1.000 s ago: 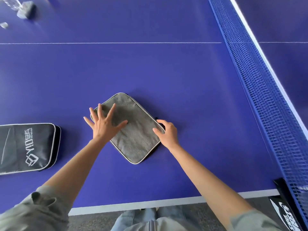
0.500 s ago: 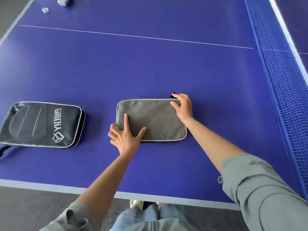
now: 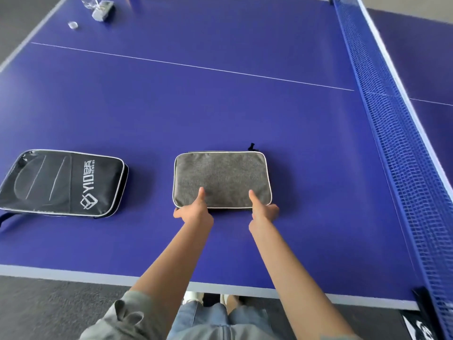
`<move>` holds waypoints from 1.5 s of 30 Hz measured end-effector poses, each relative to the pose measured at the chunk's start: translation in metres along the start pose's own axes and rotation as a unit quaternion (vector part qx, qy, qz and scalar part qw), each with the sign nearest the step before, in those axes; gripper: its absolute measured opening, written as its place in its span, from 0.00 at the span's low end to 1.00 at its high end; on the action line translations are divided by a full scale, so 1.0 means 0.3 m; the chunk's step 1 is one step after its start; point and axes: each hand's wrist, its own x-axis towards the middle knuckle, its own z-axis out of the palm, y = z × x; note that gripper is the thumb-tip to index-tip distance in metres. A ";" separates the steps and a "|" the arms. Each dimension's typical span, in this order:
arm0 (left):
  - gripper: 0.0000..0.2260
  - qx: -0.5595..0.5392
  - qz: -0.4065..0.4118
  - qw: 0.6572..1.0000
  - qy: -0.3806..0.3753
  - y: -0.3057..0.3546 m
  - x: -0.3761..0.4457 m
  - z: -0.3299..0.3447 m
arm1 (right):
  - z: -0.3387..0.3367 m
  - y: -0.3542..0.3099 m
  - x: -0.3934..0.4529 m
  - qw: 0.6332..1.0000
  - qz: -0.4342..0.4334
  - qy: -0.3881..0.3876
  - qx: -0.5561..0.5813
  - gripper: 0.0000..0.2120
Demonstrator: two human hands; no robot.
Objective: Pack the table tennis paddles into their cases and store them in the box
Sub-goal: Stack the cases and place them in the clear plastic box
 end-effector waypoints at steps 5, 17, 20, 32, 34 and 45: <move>0.26 -0.020 -0.018 0.999 -0.042 -0.007 -0.007 0.014 | 0.020 -0.049 -0.013 0.996 0.084 0.018 -0.013 0.37; 0.19 -0.133 0.109 0.981 -0.093 0.071 -0.003 -0.011 | 0.081 -0.094 -0.087 0.975 0.164 -0.118 0.094 0.22; 0.20 -0.152 0.124 0.976 -0.094 0.145 0.005 -0.063 | 0.133 -0.102 -0.154 0.967 0.166 -0.160 0.110 0.25; 0.20 -0.188 0.146 0.964 -0.117 0.532 0.180 -0.429 | 0.504 0.047 -0.508 0.965 0.085 -0.200 0.144 0.26; 0.18 -0.161 0.148 0.968 -0.128 0.614 0.239 -0.516 | 0.588 0.115 -0.581 0.965 0.080 -0.188 0.165 0.29; 0.21 -0.046 0.121 0.977 -0.171 0.943 0.491 -0.933 | 0.899 0.435 -0.960 0.971 0.063 -0.118 0.196 0.31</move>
